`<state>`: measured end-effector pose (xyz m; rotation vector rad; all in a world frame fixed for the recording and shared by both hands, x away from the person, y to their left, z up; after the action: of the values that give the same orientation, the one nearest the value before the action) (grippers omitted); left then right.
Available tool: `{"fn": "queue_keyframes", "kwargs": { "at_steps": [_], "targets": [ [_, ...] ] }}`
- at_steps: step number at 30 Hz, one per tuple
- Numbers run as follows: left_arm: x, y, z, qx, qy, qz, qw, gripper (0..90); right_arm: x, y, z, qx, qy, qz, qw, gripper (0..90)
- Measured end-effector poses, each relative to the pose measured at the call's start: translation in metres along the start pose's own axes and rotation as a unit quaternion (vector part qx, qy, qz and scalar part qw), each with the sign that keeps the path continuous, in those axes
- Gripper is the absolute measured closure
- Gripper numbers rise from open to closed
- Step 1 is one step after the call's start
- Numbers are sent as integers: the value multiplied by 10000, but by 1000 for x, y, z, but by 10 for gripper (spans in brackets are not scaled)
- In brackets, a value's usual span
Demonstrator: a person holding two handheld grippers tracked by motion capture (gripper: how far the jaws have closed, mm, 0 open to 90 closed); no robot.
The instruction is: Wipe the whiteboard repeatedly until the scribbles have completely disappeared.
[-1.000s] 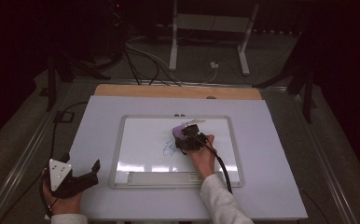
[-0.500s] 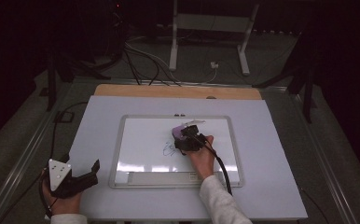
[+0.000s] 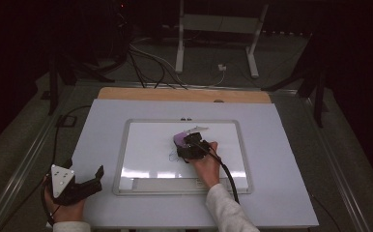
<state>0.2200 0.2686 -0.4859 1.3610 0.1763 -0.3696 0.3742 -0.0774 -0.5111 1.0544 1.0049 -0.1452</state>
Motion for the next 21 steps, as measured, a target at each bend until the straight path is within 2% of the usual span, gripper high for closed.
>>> {"fn": "queue_keyframes", "kwargs": {
  "at_steps": [1, 3, 8, 9, 11, 12, 14, 15, 17, 21],
  "targets": [
    [0, 0, 0, 8, 0, -1, 10000, 4, 0, 0, -2, -39, -50, -7, 10000, 412],
    [0, 0, 0, 25, -6, -9, 10000, 4, -1, -1, -5, -93, 159, 28, 9998, 413],
    [0, 0, 2, 41, -5, -16, 10000, 4, -5, 0, -21, -497, 590, 50, 9970, 413],
    [0, 0, 2, 42, -3, -18, 10000, 4, -5, 0, -23, -581, 613, 44, 9964, 413],
    [0, 0, 1, 29, -4, -5, 10000, 4, -4, 0, -21, -510, 629, 54, 9967, 412],
    [-1, 0, 1, 27, -4, -3, 10000, 4, -4, 0, -18, -463, 476, 48, 9978, 412],
    [0, 0, 0, 4, 0, -1, 10000, 4, -2, 0, -11, -215, 291, 38, 9993, 413],
    [0, 0, 0, 7, -2, -8, 10000, 4, -2, 0, -9, -102, 287, 40, 9995, 413],
    [1, 0, 0, 35, -7, -25, 10000, 4, -2, 0, -12, -200, 288, 29, 9994, 413],
    [1, 0, 2, 51, -18, -31, 10000, 4, -5, 1, -27, -305, 833, 129, 9960, 413]
  ]
}}
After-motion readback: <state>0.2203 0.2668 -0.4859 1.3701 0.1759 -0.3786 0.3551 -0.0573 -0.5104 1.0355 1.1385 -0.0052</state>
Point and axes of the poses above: each handheld gripper's, and its own axes: x roughly forward along the jaws, y roughly out of its top, z roughly to its right, the point moved 1 cm from there along x, roughly forward along the jaws, and after that the axes turned 15 degrees about -x, right-handed, at the moved point
